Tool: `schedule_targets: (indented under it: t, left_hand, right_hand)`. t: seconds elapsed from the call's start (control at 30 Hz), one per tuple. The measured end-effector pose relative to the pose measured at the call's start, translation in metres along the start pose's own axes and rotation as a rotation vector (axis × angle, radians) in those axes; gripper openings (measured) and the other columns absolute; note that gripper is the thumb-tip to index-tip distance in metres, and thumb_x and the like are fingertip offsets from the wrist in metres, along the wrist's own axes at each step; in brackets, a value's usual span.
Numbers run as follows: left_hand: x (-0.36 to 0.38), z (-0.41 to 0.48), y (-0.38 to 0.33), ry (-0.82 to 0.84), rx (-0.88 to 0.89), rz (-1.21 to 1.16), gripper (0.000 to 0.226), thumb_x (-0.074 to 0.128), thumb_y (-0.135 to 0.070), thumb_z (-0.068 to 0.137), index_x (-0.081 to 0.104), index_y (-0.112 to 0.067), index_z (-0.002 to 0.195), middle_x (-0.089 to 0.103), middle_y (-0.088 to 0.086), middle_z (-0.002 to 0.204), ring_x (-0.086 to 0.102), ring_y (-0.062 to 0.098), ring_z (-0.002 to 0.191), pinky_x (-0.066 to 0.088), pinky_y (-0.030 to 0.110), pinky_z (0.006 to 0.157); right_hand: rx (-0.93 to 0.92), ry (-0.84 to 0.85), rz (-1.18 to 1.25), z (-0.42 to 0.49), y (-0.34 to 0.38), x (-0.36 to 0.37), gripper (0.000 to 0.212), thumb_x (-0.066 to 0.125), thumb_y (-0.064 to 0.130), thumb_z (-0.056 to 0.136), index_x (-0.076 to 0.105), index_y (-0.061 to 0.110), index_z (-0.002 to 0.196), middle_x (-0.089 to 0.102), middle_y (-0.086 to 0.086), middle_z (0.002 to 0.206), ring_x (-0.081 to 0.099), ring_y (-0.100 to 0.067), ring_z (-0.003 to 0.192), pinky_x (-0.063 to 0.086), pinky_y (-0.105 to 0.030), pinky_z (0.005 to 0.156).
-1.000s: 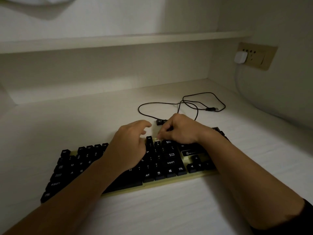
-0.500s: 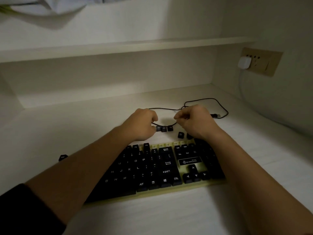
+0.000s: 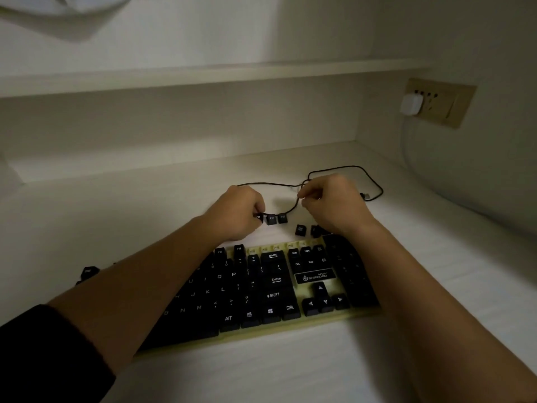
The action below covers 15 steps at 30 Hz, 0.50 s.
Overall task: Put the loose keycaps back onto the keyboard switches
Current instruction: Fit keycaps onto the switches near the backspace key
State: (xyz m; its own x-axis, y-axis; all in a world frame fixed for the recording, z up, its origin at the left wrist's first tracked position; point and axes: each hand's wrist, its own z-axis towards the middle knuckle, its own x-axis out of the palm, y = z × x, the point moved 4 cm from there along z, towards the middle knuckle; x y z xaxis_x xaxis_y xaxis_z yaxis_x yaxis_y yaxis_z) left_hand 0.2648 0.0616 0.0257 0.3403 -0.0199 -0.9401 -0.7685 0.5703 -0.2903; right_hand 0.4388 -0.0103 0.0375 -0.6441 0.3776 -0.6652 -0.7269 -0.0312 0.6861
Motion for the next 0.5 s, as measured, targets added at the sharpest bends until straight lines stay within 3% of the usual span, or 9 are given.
schedule_targets:
  t: [0.07,0.17,0.27,0.33,0.43,0.5]
  left_hand:
    - [-0.002,-0.004,0.001,-0.004,-0.008,-0.020,0.022,0.068,-0.010,0.083,0.072,-0.014,0.104,0.071,0.004,0.101,0.065,0.016,0.090,0.052,0.025,0.084]
    - [-0.007,-0.011,0.002,-0.004,-0.020,-0.053,0.023,0.068,-0.014,0.083,0.071,-0.014,0.106,0.071,0.003,0.101,0.066,0.015,0.091,0.051,0.023,0.082]
    - [-0.015,-0.018,0.000,-0.003,-0.011,-0.071,0.023,0.071,-0.017,0.081,0.071,-0.016,0.104,0.072,0.002,0.099,0.066,0.013,0.088,0.053,0.024,0.082]
    - [-0.021,-0.024,-0.003,0.006,0.005,-0.106,0.020,0.073,-0.018,0.080,0.073,-0.018,0.100,0.073,-0.001,0.095,0.067,0.010,0.085,0.055,0.027,0.083]
    - [-0.025,-0.032,-0.010,0.068,0.035,-0.170,0.017,0.076,-0.022,0.079,0.074,-0.021,0.095,0.073,-0.007,0.089,0.068,0.004,0.081,0.057,0.028,0.082]
    - [-0.027,-0.038,-0.012,0.113,0.039,-0.227,0.016,0.077,-0.023,0.078,0.074,-0.022,0.094,0.074,-0.008,0.087,0.070,0.003,0.080,0.058,0.030,0.082]
  right_hand:
    - [0.010,-0.005,0.040,0.001,0.001,-0.003,0.018,0.058,0.017,0.097,0.076,0.016,0.099,0.071,0.003,0.094,0.062,-0.007,0.073,0.044,-0.017,0.060]
    - [0.047,-0.034,0.103,0.002,-0.001,-0.010,0.019,0.057,0.021,0.097,0.073,0.019,0.086,0.073,0.004,0.088,0.068,-0.016,0.078,0.054,-0.029,0.069]
    - [0.077,-0.085,0.147,0.002,-0.003,-0.018,0.032,0.056,0.025,0.097,0.072,0.001,0.085,0.075,-0.009,0.083,0.069,-0.033,0.080,0.058,-0.045,0.076]
    - [0.050,-0.067,0.174,-0.002,0.003,-0.015,0.032,0.056,0.029,0.097,0.074,0.004,0.087,0.074,-0.011,0.083,0.069,-0.030,0.078,0.058,-0.042,0.074]
    - [-0.031,0.058,0.159,-0.009,0.016,-0.003,0.023,0.061,0.029,0.096,0.076,0.014,0.087,0.073,-0.003,0.082,0.067,-0.017,0.074,0.053,-0.026,0.064]
    - [-0.101,0.151,0.130,-0.014,0.025,0.007,0.015,0.065,0.023,0.094,0.077,0.015,0.089,0.071,0.005,0.078,0.064,-0.001,0.065,0.048,-0.018,0.059]
